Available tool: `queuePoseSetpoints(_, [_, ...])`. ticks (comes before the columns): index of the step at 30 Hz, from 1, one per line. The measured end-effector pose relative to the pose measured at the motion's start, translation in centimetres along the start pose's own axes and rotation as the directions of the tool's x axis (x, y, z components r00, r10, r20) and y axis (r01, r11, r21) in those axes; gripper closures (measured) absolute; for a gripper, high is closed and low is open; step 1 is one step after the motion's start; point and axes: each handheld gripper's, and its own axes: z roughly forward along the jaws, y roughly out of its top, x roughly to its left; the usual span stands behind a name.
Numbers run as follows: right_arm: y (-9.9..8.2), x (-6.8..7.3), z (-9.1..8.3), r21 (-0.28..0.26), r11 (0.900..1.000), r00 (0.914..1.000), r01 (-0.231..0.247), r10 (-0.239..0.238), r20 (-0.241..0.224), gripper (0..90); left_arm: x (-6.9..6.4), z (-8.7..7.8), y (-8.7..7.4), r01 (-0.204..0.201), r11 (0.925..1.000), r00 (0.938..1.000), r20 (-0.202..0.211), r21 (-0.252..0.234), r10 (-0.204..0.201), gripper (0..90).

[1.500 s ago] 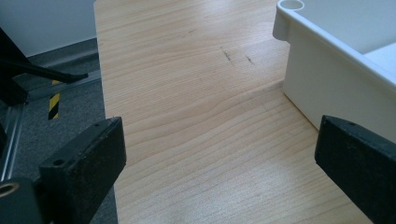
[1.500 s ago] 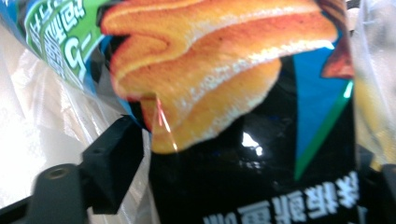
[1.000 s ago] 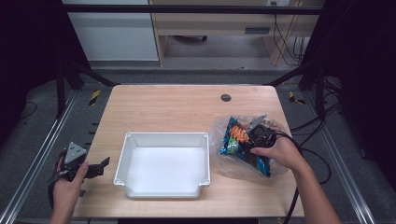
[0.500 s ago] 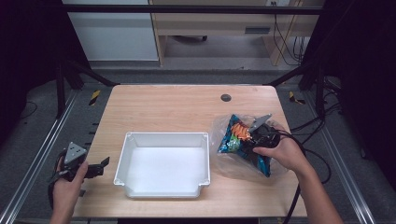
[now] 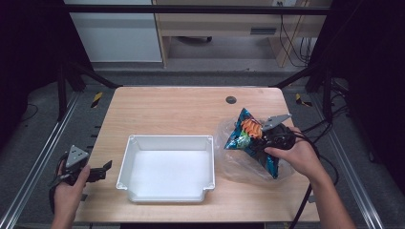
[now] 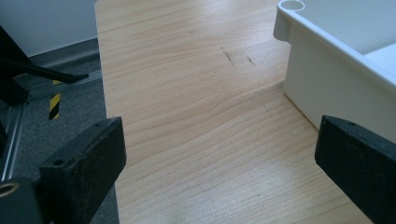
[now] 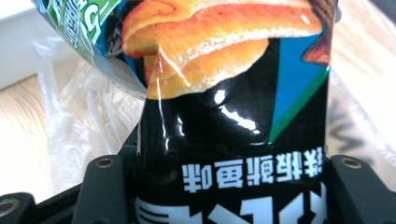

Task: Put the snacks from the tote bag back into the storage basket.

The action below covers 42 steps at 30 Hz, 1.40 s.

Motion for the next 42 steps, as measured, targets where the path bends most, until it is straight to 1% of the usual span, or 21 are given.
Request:
queuePoseSetpoints(5, [0.4, 0.1, -0.7, -0.024, 0.9997, 0.9999, -0.001, 0.002, 0.011, 40.8, 0.0, 0.0, 0.0, 0.0, 1.0, 1.0, 0.001, 0.0, 0.0, 1.9])
queuePoseSetpoints(6, [0.6, 0.1, -1.0, -0.044, 0.999, 0.9999, -0.005, 0.006, 0.012, 40.8, 0.0, 0.0, 0.0, 0.0, 1.0, 1.0, 0.001, 0.0, 0.0, 1.9])
queuePoseSetpoints(13, [1.2, 0.3, -1.7, -0.063, 0.998, 0.9998, 0.006, -0.005, 0.022, 40.9, 0.0, 0.0, 0.0, 0.003, 1.0, 1.0, 0.0, -0.003, -0.003, 1.9])
queuePoseSetpoints(14, [1.4, 0.4, -2.0, -0.063, 0.9979, 0.9995, 0.012, -0.011, 0.03, 40.9, 0.0, 0.0, 0.0, 0.002, 1.0, 1.0, 0.001, -0.001, -0.002, 1.9])
queuePoseSetpoints(20, [1.9, 0.4, -2.7, -0.091, 0.9958, 0.9993, 0.01, -0.007, 0.036, 41.0, 0.0, 0.0, 0.0, 0.002, 1.0, 1.0, 0.001, -0.003, -0.002, 1.9])
queuePoseSetpoints(27, [2.3, 0.5, -3.1, -0.092, 0.9956, 0.9989, 0.018, -0.014, 0.045, 41.1, 0.0, 0.0, 0.0, 0.004, 1.0, 1.0, 0.0, -0.004, -0.004, 1.9])
queuePoseSetpoints(30, [2.5, 0.6, -3.2, -0.104, 0.9944, 0.9991, 0.019, -0.014, 0.04, 41.1, 0.0, 0.0, 0.0, 0.002, 1.0, 1.0, -0.001, -0.003, -0.002, 1.9])
queuePoseSetpoints(42, [3.2, 1.1, -3.7, -0.123, 0.9922, 0.9988, 0.024, -0.019, 0.044, 41.1, 0.0, 0.0, 0.0, 0.004, 1.0, 1.0, -0.005, -0.006, -0.004, 1.9])
